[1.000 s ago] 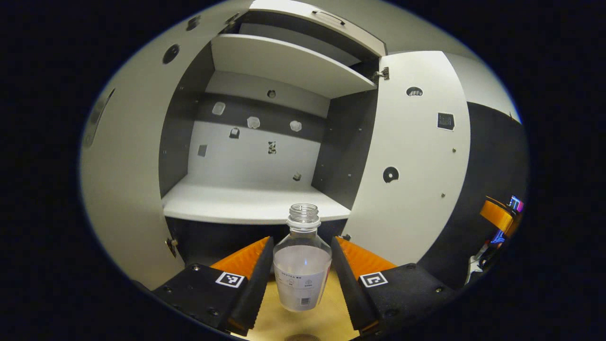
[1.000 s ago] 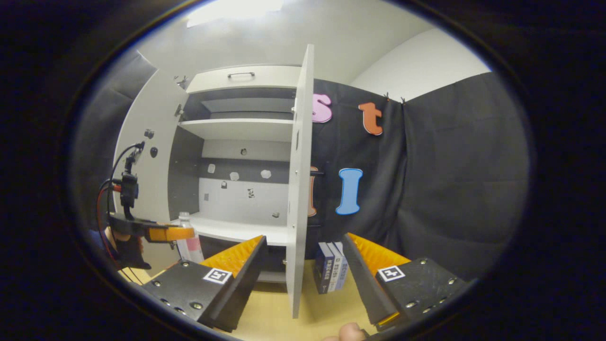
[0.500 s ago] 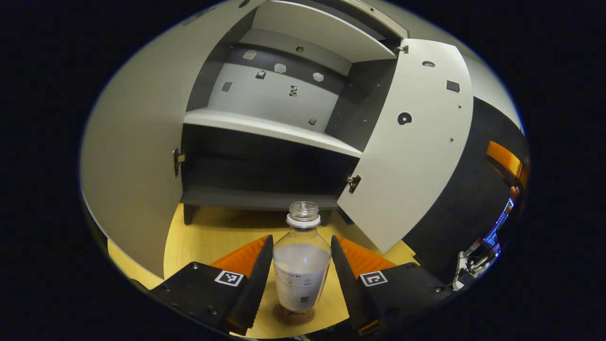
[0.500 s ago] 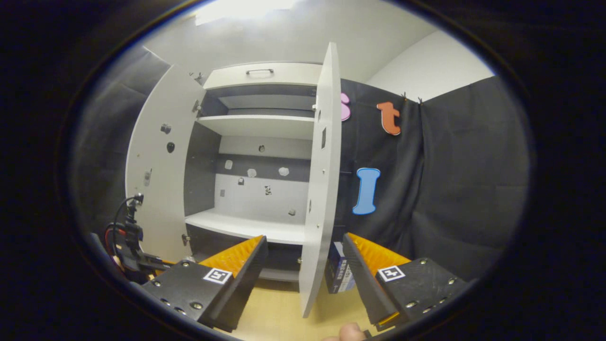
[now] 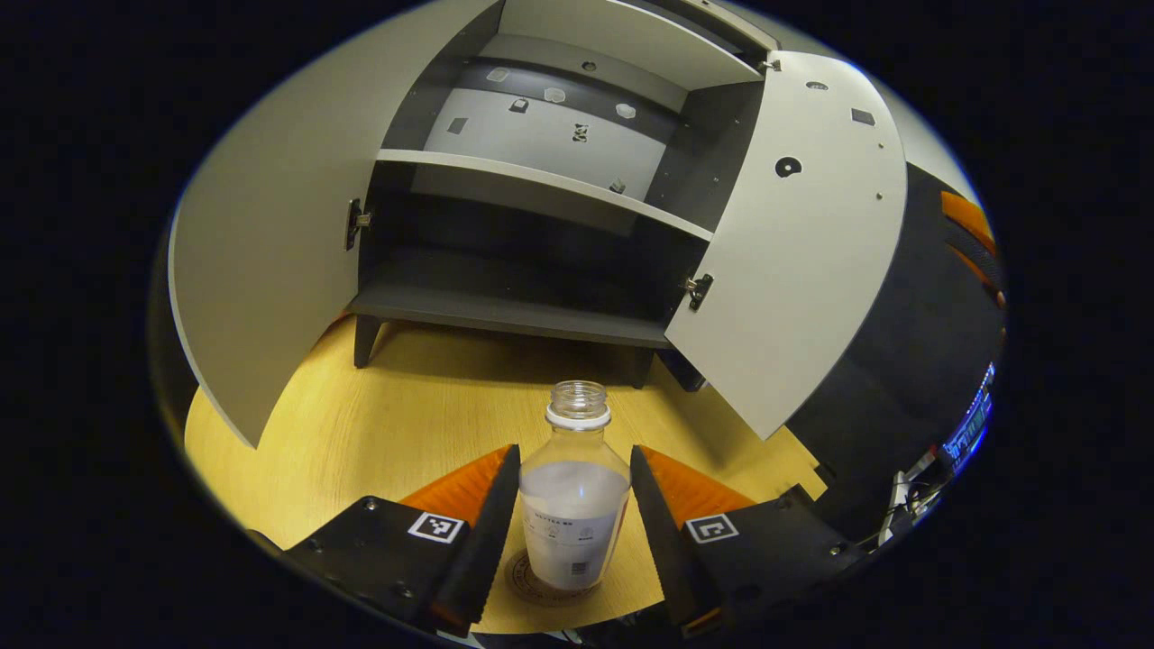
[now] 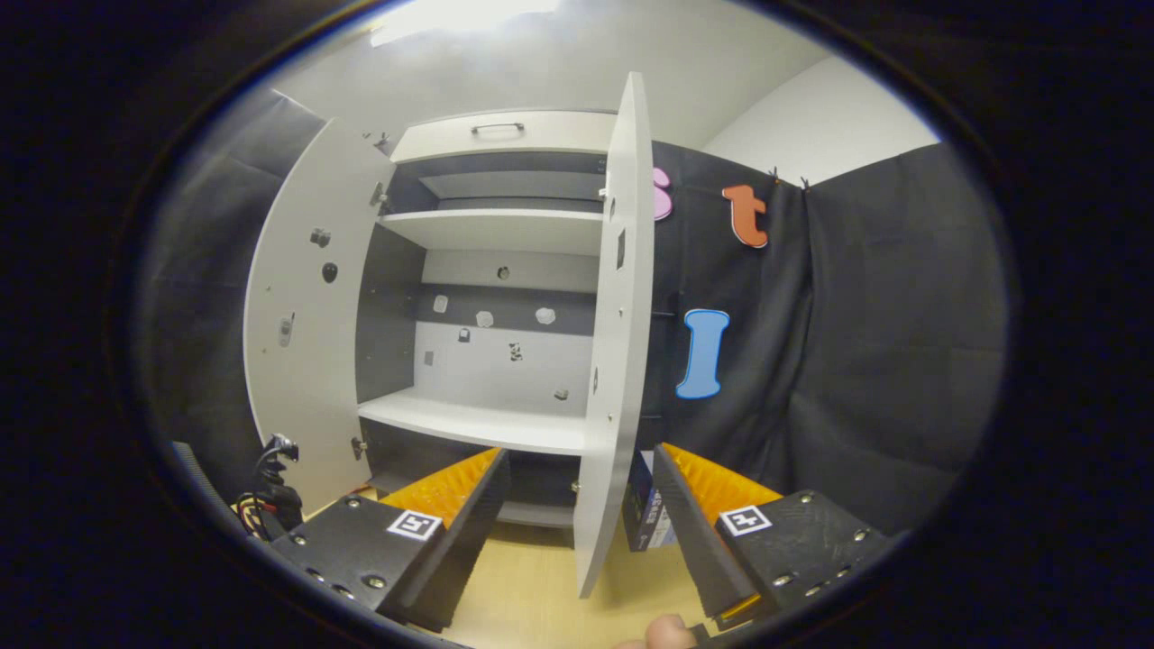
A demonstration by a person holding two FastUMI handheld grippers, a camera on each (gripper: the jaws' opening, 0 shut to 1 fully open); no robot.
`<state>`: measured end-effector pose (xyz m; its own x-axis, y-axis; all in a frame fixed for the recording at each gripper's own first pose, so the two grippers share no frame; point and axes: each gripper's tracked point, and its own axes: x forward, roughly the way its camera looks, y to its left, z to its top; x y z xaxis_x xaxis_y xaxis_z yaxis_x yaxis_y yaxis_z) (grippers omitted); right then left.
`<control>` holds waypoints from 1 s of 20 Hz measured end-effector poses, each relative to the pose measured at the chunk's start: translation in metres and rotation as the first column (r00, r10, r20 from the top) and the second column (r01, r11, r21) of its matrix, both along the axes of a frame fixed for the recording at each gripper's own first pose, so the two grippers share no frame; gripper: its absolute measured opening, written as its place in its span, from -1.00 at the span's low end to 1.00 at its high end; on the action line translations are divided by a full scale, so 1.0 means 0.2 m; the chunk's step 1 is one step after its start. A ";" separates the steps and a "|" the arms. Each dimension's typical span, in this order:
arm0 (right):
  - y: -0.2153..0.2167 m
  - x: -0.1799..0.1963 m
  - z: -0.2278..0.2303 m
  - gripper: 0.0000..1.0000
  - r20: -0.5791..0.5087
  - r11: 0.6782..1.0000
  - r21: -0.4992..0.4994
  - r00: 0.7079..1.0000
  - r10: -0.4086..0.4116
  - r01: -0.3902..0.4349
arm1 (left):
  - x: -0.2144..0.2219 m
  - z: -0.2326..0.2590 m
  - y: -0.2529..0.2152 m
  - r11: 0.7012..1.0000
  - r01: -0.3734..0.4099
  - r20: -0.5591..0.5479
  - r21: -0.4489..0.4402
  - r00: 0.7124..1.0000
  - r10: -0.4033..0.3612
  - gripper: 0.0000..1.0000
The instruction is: Grasp the bottle in the cabinet with the left hand and place it on the coaster, then close the right door with the right hand and the left door with the left hand.
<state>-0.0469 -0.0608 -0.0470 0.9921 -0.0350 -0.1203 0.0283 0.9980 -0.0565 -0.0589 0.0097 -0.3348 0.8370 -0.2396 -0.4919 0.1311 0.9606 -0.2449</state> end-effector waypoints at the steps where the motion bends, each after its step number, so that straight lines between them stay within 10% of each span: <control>1: -0.01 0.00 -0.01 0.93 -0.006 1.000 0.002 1.000 0.001 -0.001 | -0.01 -0.03 0.00 1.000 -0.010 -0.007 0.013 1.000 0.010 0.49; 20: -0.07 0.06 -0.09 0.93 -0.036 1.000 0.028 0.999 0.005 -0.004 | -0.17 -0.09 -0.07 0.996 0.031 -0.039 0.086 0.999 -0.028 0.55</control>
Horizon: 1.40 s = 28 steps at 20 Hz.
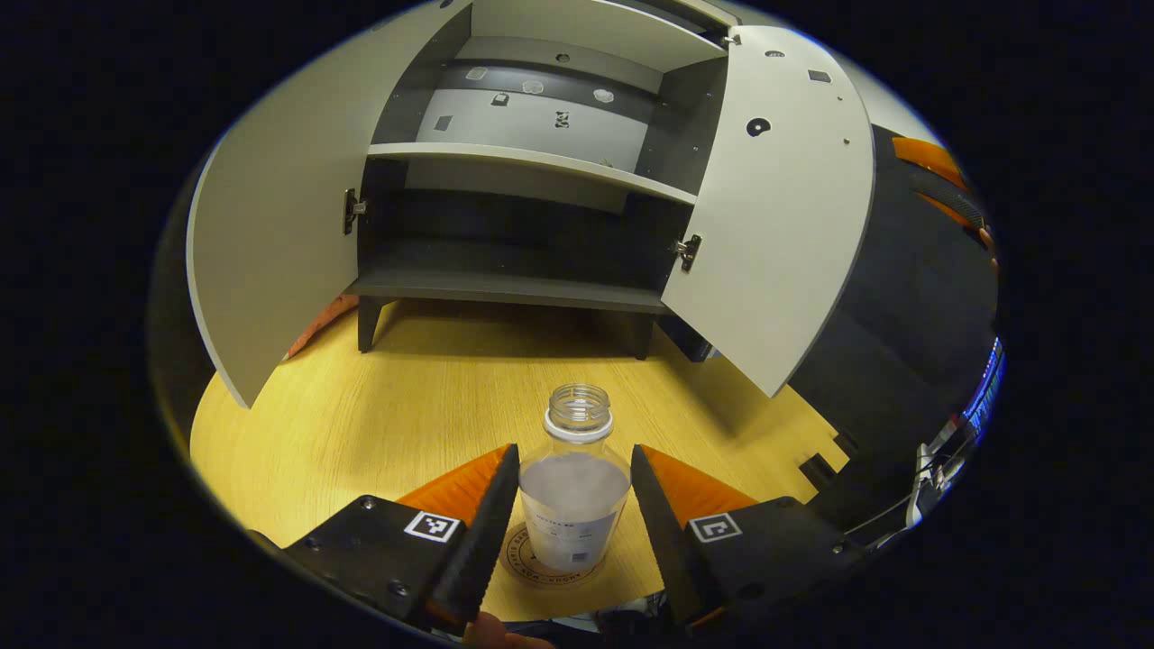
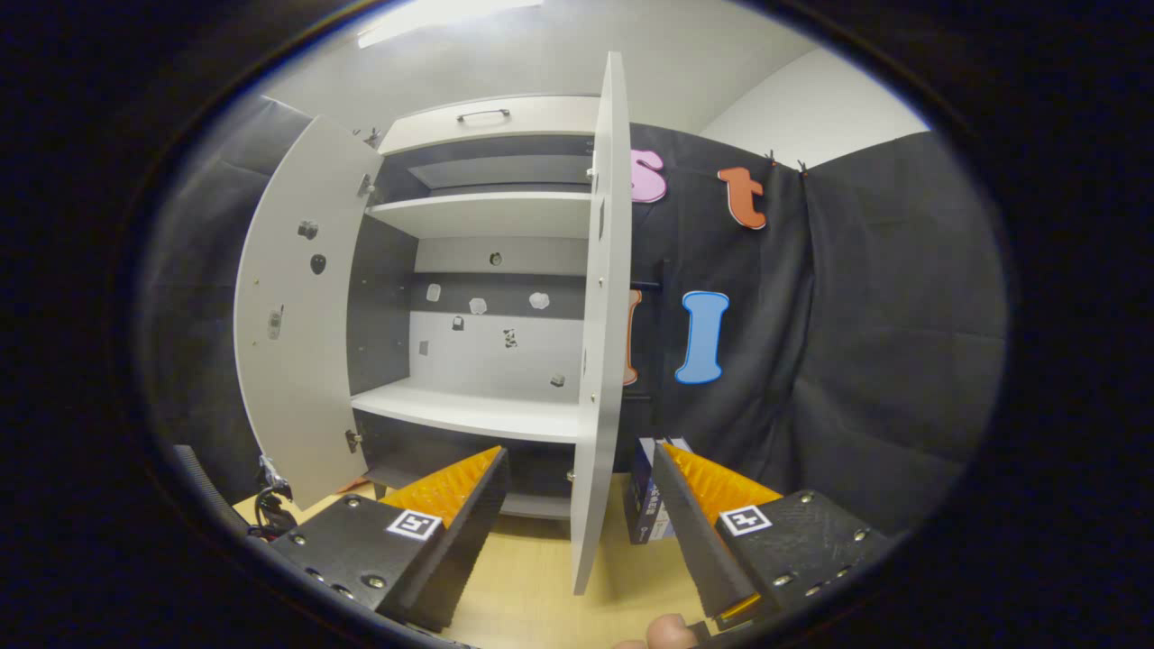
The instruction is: Grasp the bottle in the cabinet with the left hand and place it on the coaster, then close the right door with the right hand and the left door with the left hand.
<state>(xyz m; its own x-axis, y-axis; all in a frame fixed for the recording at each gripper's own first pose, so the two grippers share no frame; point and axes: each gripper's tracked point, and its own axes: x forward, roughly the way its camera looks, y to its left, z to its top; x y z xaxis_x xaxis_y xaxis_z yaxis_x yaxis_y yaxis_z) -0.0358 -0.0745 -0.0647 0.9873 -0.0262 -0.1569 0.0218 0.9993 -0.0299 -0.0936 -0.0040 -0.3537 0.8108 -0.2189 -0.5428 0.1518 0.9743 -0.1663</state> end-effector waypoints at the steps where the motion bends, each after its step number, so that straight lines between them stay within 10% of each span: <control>1: 0.00 0.00 0.00 0.93 0.001 1.000 0.003 1.000 -0.001 0.001 | -0.01 0.01 0.00 1.000 0.003 -0.006 0.007 1.000 -0.003 0.55; 19: -0.06 0.02 -0.04 0.93 -0.002 1.000 0.016 1.000 -0.021 0.021 | -0.03 0.12 -0.07 0.995 0.067 -0.039 0.078 0.997 -0.064 0.55; 28: -0.23 0.07 0.05 0.93 0.056 0.994 -0.001 0.993 -0.107 0.107 | 0.24 0.82 -0.08 0.998 -0.038 0.249 0.051 0.968 0.024 0.55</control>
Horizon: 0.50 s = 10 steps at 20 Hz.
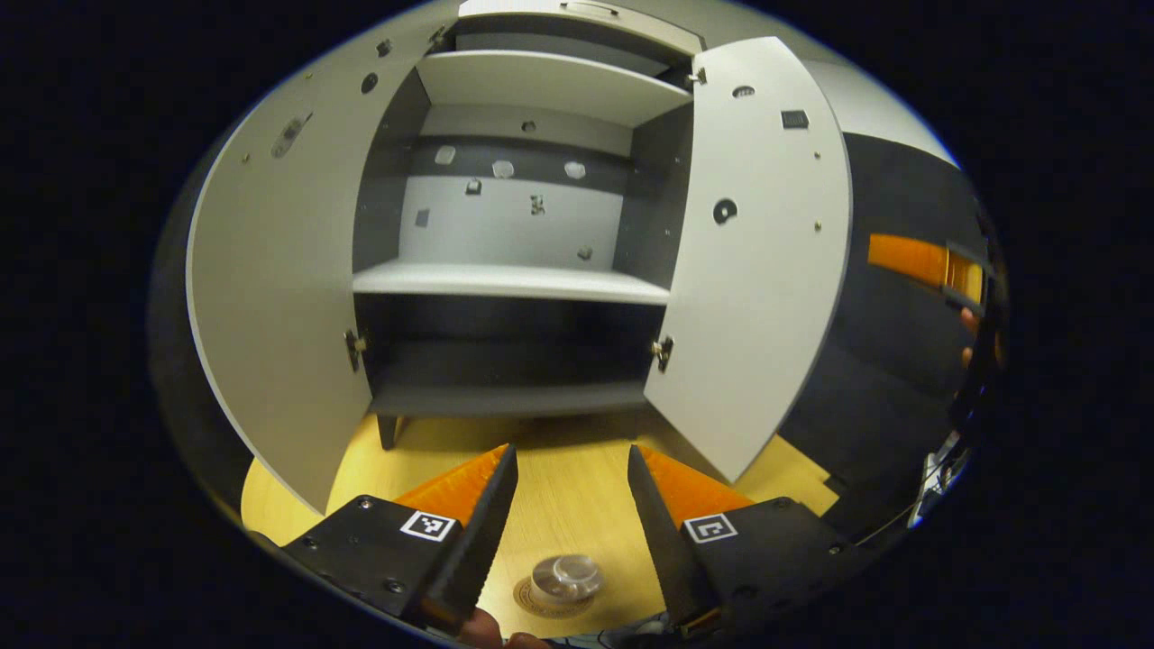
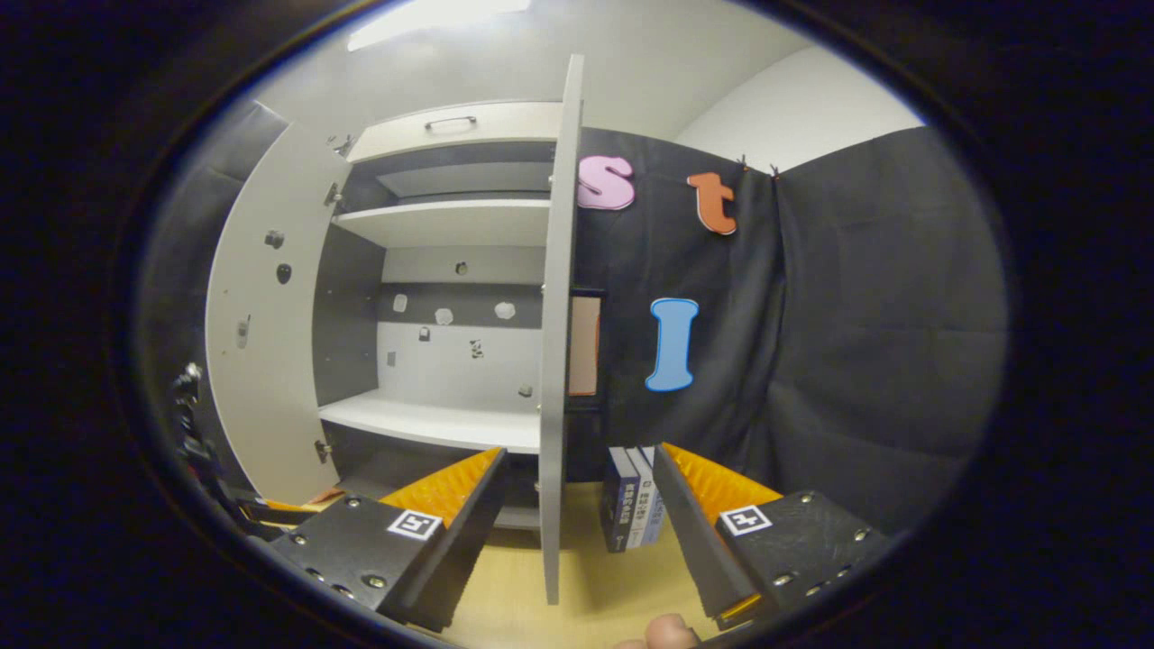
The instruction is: Grasp the bottle in the cabinet with the left hand and place it on the coaster, then close the right door with the right hand and the left door with the left hand.
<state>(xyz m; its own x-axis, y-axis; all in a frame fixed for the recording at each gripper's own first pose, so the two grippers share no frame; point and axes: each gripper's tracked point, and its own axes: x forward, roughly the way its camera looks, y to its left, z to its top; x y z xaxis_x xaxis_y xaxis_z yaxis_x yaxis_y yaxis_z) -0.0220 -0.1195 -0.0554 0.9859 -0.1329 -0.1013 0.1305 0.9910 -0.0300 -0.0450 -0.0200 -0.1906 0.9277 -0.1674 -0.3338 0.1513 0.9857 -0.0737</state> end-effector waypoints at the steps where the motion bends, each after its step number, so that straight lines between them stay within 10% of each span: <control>1: -0.03 0.02 0.00 0.93 -0.002 1.000 -0.009 1.000 -0.016 0.016 | 0.04 0.10 0.02 1.000 -0.024 0.039 -0.003 0.999 0.024 0.55; 10: -0.20 0.13 0.13 0.93 0.047 0.994 -0.052 0.995 -0.089 0.092 | 0.07 0.64 0.30 0.967 -0.252 0.220 -0.041 0.942 0.255 0.92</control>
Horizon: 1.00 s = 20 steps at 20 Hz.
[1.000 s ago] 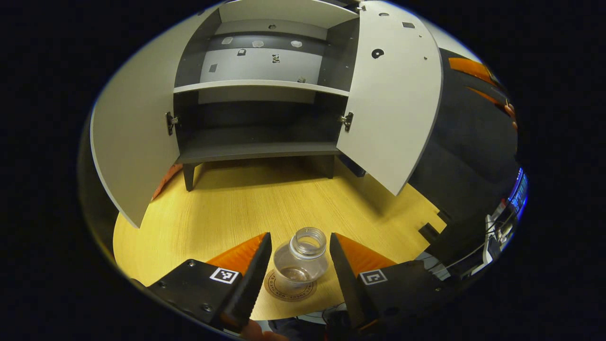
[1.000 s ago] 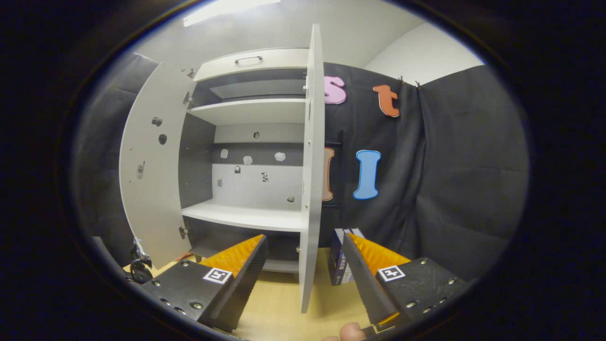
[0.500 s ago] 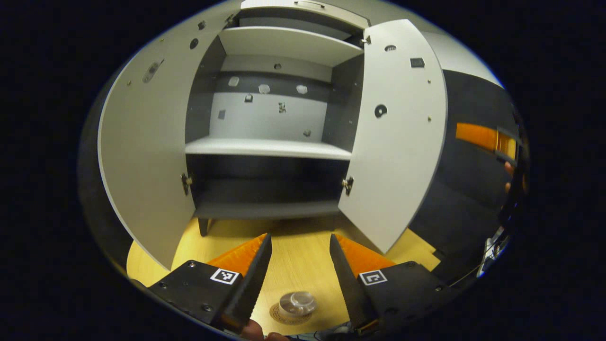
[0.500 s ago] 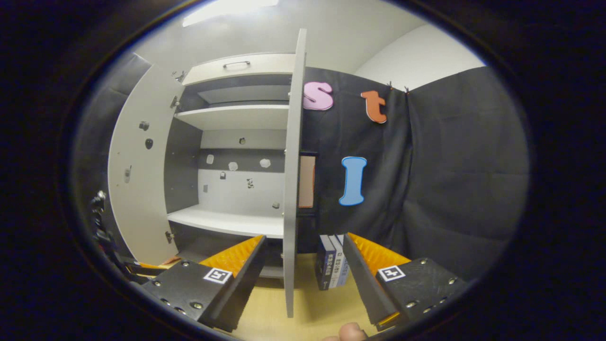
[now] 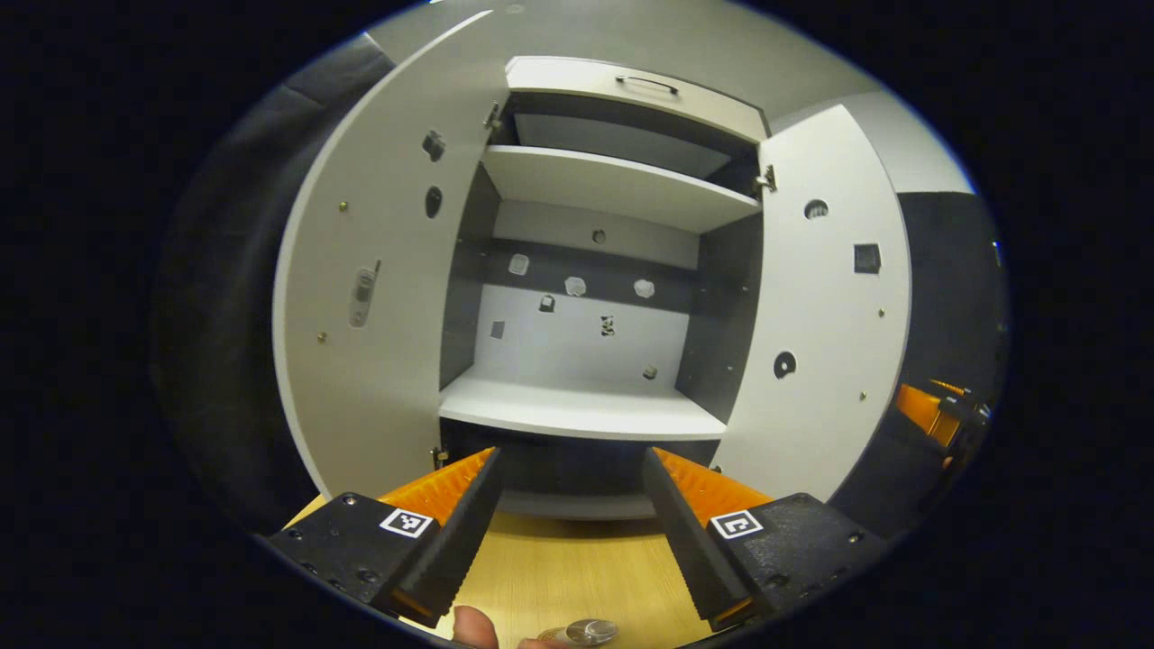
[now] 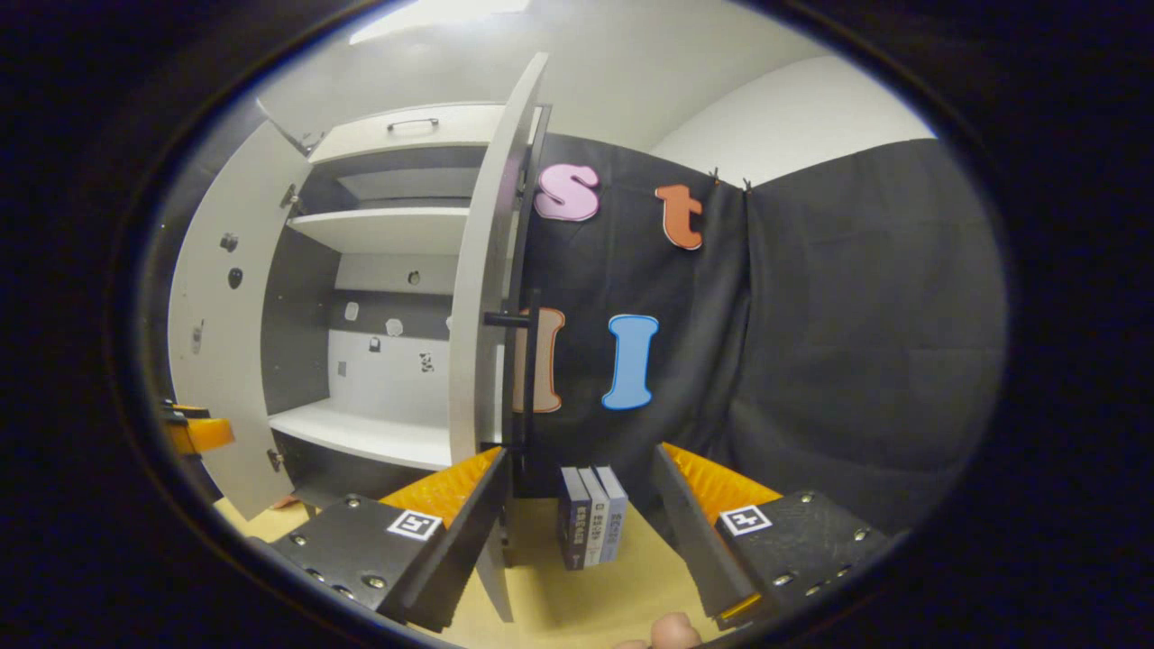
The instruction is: Grasp the bottle in the cabinet with the left hand and place it on the coaster, then close the right door with the right hand and the left door with the left hand.
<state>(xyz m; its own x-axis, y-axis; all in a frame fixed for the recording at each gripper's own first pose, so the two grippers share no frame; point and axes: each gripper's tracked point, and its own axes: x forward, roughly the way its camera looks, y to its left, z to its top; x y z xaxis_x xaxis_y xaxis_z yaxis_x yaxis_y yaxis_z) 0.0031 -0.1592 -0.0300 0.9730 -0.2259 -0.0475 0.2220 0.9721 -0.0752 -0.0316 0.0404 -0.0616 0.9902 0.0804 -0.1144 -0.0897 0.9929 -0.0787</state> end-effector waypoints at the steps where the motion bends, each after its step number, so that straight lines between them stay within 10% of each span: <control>1: 0.00 0.01 0.02 0.92 0.008 1.000 -0.007 1.000 0.006 -0.006 | -0.02 0.04 0.05 1.000 -0.031 0.014 0.002 0.999 0.031 0.92; 20: 0.38 0.11 0.04 0.91 0.039 0.984 0.026 0.984 0.176 -0.177 | -0.35 0.49 0.71 0.909 -0.414 0.215 0.048 0.893 0.396 1.00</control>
<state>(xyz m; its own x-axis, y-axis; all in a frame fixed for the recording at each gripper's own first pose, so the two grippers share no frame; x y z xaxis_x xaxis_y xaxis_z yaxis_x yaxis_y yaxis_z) 0.0256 -0.0824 -0.0225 0.9987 -0.0492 -0.0159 0.0485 0.9980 -0.0409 -0.1019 0.1815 0.0357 0.8709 0.4800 0.1055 -0.4776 0.8772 -0.0484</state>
